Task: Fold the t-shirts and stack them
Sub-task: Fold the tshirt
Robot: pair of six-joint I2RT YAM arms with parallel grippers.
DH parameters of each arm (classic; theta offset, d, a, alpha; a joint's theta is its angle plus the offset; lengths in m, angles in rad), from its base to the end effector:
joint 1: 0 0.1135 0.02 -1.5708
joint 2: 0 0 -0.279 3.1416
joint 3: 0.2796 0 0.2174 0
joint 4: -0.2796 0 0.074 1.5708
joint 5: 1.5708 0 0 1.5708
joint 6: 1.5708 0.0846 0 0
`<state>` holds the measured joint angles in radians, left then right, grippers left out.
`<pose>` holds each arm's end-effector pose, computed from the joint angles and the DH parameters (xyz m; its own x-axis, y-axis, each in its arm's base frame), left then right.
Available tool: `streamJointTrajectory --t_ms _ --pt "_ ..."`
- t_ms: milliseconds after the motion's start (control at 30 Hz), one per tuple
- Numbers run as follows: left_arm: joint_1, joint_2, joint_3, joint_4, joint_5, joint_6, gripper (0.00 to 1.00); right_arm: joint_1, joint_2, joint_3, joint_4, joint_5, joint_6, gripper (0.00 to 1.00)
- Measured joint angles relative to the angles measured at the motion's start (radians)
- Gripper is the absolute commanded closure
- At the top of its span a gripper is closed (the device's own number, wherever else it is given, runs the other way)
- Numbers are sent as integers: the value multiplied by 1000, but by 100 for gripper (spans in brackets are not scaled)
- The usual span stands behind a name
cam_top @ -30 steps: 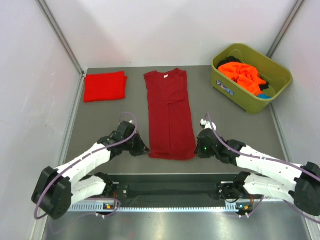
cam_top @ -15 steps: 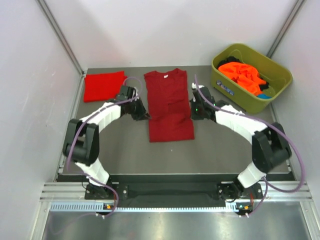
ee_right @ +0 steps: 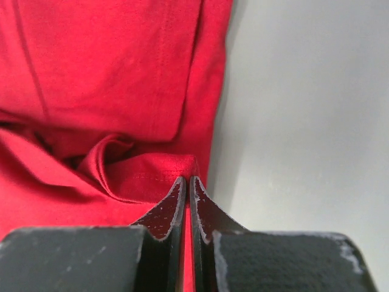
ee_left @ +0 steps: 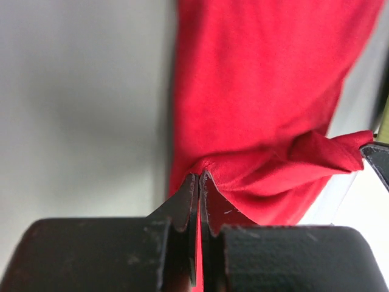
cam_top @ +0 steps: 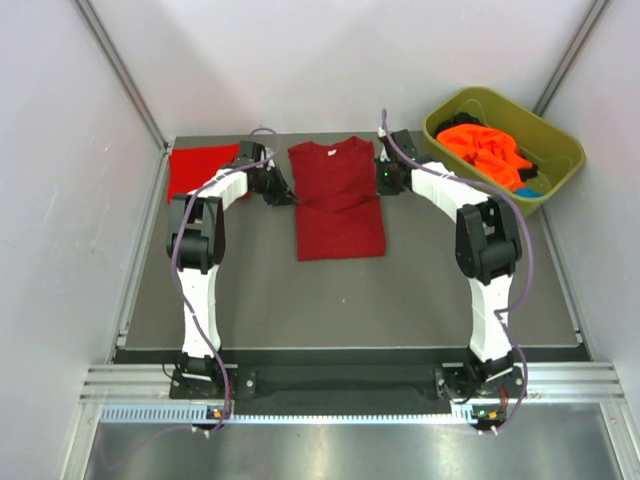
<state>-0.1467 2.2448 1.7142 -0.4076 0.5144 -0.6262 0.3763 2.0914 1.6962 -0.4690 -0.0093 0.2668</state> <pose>0.4806 -0.1131 0.1584 -0.8897 -0.3843 -0.2465 -0.1313 0.7325 -0.6680 0.4440 0.1763 0.2098 -0.7807 -0.0250 -0.6244 -0.1734 0.9686 0.1780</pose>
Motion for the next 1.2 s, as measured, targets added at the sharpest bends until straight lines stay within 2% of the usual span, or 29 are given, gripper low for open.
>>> streamJointTrajectory --t_ms 200,400,433,467,500,600,667,733,800,867,933,1000,1200 --pt "12 58 38 1 27 -10 100 -25 106 93 -26 -43 -6 100" --pt "16 58 71 20 45 -30 99 -43 138 139 -42 -64 -10 98" --pt "17 58 71 26 50 -37 98 -46 139 145 -42 -68 -11 95" --pt "18 58 71 33 54 -43 94 -48 139 150 -42 -70 -11 87" --pt "19 58 71 36 55 -50 88 -51 139 155 -43 -73 -10 87" --pt "20 58 72 37 40 -63 86 -56 140 179 -40 -84 -14 86" --pt "21 54 70 39 -10 -65 83 -59 143 209 -40 -100 -14 89" --pt "22 26 38 49 -81 -66 73 -60 146 239 -36 -121 -14 87" --pt "23 -25 -19 56 -168 -61 63 -61 145 259 -28 -135 -14 73" --pt "24 -83 -47 63 -202 -50 63 -61 140 252 -11 -147 -23 71" --pt "25 -136 -60 77 -220 -22 66 -61 120 199 12 -155 -25 76" --pt "26 -164 -60 110 -194 5 68 -61 97 133 13 -164 -33 87" --pt "0 -180 -91 143 -119 82 66 -60 26 -61 24 -208 -47 92"
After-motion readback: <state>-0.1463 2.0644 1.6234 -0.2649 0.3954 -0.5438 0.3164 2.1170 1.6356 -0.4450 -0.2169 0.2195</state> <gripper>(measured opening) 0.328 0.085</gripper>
